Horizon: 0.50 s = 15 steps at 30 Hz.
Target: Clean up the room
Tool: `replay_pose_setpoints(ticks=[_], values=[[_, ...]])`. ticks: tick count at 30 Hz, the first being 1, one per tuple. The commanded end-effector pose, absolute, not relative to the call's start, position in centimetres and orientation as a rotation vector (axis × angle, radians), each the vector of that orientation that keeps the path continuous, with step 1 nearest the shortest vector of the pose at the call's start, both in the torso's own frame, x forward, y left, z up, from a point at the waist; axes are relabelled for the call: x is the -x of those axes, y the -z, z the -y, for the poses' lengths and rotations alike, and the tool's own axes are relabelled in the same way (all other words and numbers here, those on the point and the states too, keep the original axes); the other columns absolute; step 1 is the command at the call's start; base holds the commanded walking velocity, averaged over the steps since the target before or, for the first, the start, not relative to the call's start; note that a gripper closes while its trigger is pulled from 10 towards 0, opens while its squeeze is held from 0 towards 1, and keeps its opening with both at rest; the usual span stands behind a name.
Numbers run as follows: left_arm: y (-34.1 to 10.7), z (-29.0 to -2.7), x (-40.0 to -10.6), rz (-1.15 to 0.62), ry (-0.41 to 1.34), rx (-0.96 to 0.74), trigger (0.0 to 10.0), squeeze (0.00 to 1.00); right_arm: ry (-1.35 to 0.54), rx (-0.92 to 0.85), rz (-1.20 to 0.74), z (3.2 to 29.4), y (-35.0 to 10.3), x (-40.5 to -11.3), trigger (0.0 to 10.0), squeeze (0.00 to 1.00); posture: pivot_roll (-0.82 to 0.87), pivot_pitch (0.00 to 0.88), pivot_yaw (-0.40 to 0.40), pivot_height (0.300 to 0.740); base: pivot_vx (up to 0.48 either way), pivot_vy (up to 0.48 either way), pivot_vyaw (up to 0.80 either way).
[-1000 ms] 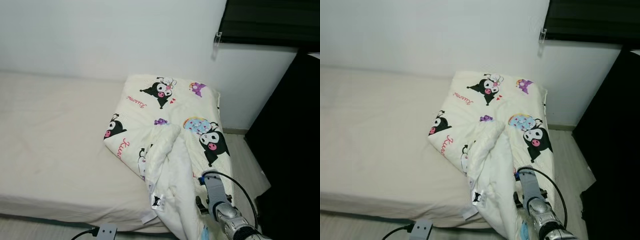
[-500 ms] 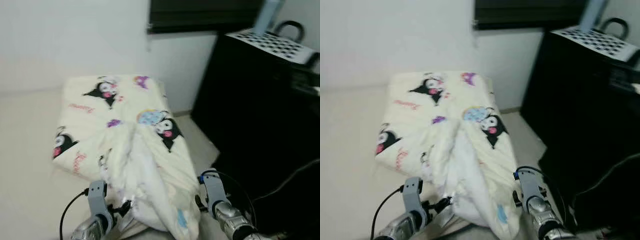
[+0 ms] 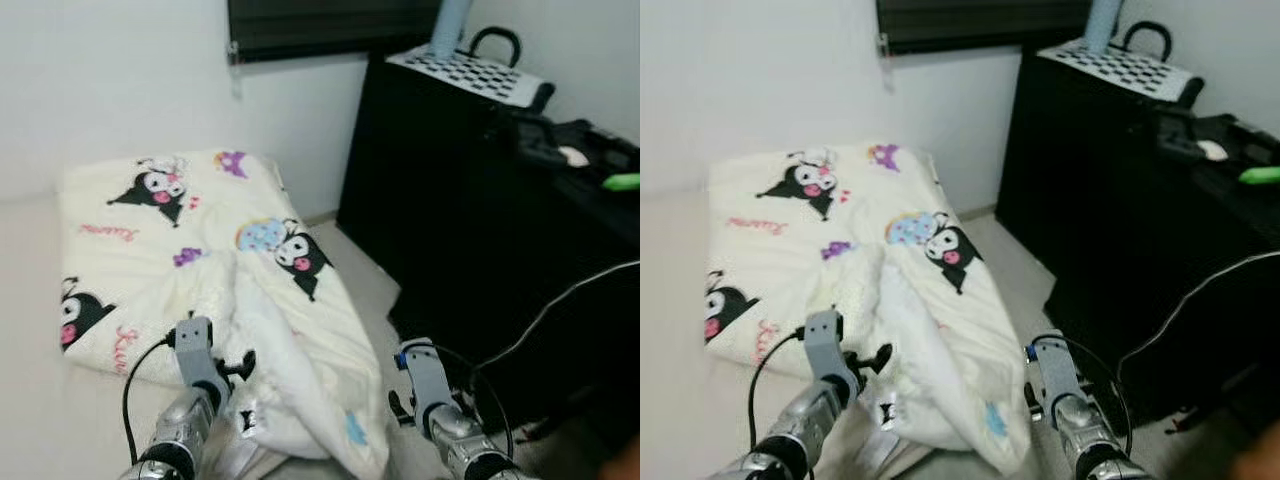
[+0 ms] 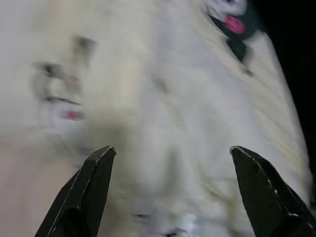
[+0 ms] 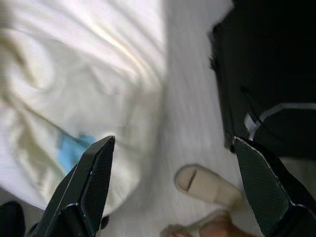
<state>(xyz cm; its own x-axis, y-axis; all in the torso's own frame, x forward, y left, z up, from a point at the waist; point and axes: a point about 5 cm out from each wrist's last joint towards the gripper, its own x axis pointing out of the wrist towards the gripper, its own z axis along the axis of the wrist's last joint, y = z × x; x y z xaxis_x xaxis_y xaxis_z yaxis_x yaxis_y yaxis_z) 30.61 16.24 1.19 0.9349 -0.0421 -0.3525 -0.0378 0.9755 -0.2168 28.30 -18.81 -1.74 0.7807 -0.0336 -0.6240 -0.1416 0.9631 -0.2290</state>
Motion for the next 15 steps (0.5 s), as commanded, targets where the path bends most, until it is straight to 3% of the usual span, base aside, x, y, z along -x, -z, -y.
replay_pose_setpoints(ticks=[1,7,15], values=[[-1.6,-16.5,-30.9,-0.343,-0.051,0.163,10.0,0.00,-0.069,0.304,-0.667,19.0,1.7,-28.3,10.0,0.00,-0.12,0.092,-0.033,0.740,0.000,0.000,0.00],[-2.5,-16.6,-31.7,-0.310,-0.120,0.098,10.0,0.00,-0.091,0.359,-0.652,18.8,1.5,-28.5,10.0,0.00,-0.11,0.090,-0.030,0.740,0.000,0.000,0.00],[-2.8,-13.8,-32.0,-0.300,-0.052,0.052,10.0,0.00,-0.119,0.385,-0.601,18.2,0.8,-29.2,10.0,0.00,-0.13,0.089,-0.022,0.740,0.000,0.000,0.00]])
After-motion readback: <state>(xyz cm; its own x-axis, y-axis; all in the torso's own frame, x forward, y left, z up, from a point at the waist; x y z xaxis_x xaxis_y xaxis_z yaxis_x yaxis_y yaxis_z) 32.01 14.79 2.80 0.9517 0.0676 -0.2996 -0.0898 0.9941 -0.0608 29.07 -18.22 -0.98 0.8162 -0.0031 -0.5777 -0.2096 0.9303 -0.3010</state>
